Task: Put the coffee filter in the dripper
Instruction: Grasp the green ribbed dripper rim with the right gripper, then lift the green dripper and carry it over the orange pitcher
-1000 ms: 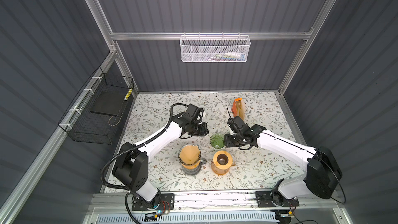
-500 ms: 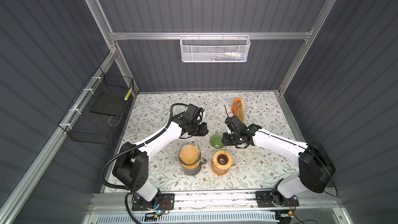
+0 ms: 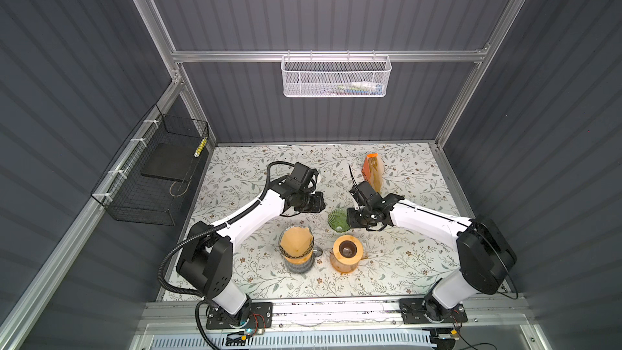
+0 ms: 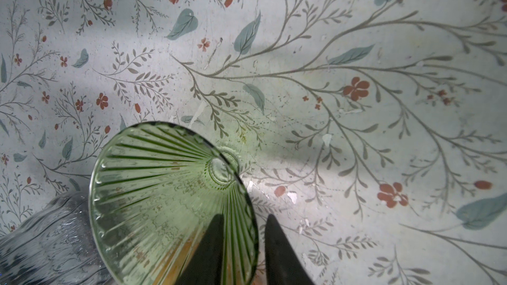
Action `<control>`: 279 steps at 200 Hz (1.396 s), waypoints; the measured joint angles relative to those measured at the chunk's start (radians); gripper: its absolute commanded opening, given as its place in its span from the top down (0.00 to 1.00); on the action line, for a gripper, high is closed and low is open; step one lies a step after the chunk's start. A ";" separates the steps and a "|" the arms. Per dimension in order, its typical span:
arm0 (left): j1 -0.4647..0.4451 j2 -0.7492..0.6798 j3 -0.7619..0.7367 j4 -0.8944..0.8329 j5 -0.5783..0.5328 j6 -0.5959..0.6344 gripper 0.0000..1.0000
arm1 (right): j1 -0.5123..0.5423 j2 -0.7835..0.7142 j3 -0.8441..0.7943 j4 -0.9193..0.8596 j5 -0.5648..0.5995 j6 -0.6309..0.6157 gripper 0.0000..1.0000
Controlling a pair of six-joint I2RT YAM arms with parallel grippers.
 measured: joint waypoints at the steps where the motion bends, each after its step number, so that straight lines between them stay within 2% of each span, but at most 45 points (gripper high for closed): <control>1: 0.000 0.000 0.000 0.000 -0.001 0.000 0.79 | 0.000 0.000 0.000 0.000 0.000 0.000 0.74; 81: 0.000 0.001 0.000 0.000 -0.010 0.003 0.79 | -0.001 0.017 0.011 0.032 -0.025 0.004 1.00; 176: 0.000 0.008 0.000 0.000 -0.028 0.003 0.80 | -0.013 0.002 0.010 0.007 -0.029 0.004 1.00; 229: 0.000 -0.002 0.000 0.015 -0.051 0.003 0.80 | -0.019 -0.068 0.012 -0.017 -0.029 0.003 1.00; 279: 0.000 -0.070 -0.018 0.046 -0.077 -0.005 0.82 | -0.021 -0.143 0.026 -0.051 -0.022 -0.005 1.00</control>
